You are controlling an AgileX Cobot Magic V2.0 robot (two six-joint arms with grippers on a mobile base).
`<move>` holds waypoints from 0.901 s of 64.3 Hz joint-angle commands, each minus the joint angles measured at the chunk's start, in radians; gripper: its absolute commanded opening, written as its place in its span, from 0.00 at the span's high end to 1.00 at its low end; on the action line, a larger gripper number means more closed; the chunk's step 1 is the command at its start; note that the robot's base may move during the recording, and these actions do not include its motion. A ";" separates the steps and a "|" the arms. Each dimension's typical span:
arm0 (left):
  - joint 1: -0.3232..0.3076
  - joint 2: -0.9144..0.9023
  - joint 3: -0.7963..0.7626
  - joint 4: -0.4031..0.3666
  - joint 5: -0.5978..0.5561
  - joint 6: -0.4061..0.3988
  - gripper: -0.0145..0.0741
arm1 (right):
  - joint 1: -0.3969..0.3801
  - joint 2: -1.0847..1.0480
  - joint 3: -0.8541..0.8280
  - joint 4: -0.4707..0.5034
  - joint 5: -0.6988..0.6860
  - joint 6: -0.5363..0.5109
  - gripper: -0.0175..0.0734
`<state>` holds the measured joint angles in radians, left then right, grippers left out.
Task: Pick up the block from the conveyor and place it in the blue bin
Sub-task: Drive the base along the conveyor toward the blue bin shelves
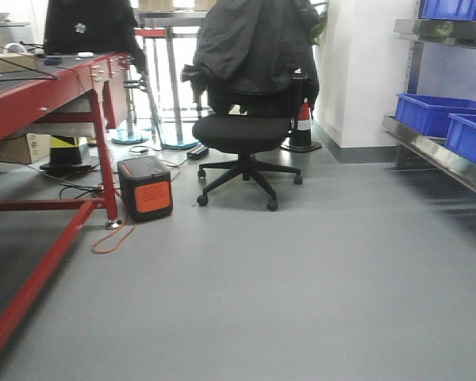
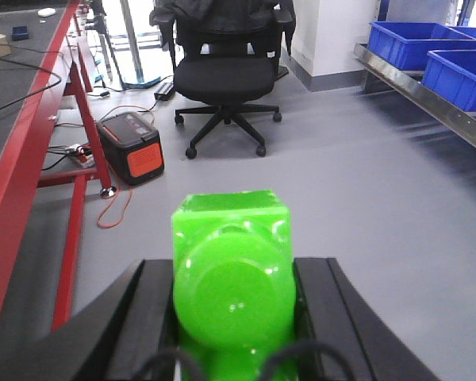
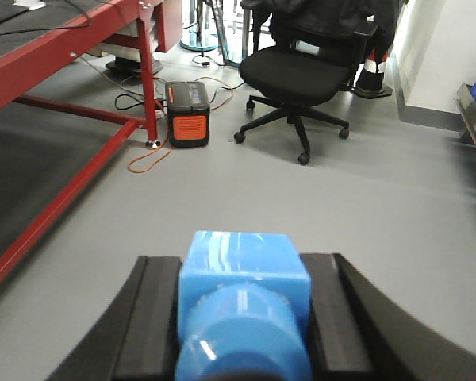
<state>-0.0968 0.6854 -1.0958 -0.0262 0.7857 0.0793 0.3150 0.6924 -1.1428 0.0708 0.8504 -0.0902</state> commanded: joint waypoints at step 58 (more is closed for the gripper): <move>-0.006 -0.005 -0.001 -0.007 -0.018 -0.004 0.96 | -0.001 -0.004 -0.007 -0.013 -0.013 -0.002 0.98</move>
<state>-0.0968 0.6854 -1.0958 -0.0262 0.7857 0.0793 0.3150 0.6924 -1.1428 0.0708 0.8504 -0.0902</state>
